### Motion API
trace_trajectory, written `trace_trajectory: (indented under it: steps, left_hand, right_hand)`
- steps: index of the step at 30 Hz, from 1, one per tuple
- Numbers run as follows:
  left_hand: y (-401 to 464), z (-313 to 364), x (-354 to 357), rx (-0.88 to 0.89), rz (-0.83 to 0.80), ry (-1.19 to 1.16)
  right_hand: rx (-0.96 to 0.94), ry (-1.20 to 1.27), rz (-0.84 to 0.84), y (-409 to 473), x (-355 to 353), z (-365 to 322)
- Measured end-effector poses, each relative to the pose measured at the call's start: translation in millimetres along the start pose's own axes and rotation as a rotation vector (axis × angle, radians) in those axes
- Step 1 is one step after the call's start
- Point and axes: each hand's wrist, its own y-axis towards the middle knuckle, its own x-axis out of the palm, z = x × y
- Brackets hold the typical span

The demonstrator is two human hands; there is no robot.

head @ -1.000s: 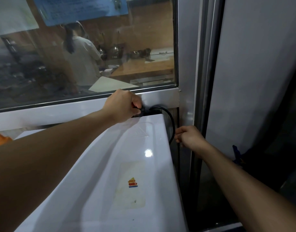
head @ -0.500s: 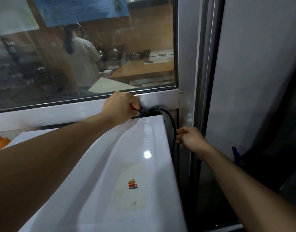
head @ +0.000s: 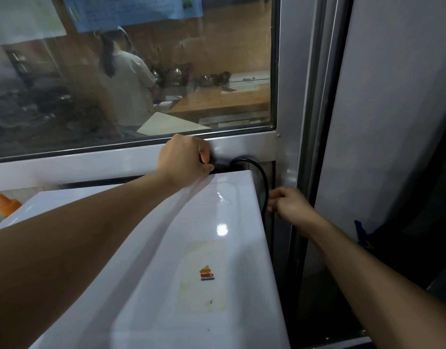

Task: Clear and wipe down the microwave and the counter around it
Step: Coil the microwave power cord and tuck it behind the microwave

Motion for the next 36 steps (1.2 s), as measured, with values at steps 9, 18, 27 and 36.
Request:
trace_trajectory:
  steps: [9, 18, 27, 36]
  left_hand:
    - [-2, -9, 0, 0.007, 0.01, 0.084]
    - [-9, -12, -3, 0.008, -0.003, -0.017]
    - [-12, -11, -9, 0.042, -0.013, 0.023]
    - [-13, -8, -9, 0.071, -0.019, 0.069]
  right_hand:
    - [-0.006, -0.04, 0.006, -3, 0, 1]
    - [-0.007, -0.046, 0.025, -8, -5, 2]
    - [0.009, -0.043, 0.041, -13, -7, 0]
    - [-0.026, -0.04, 0.041, -18, -12, -4]
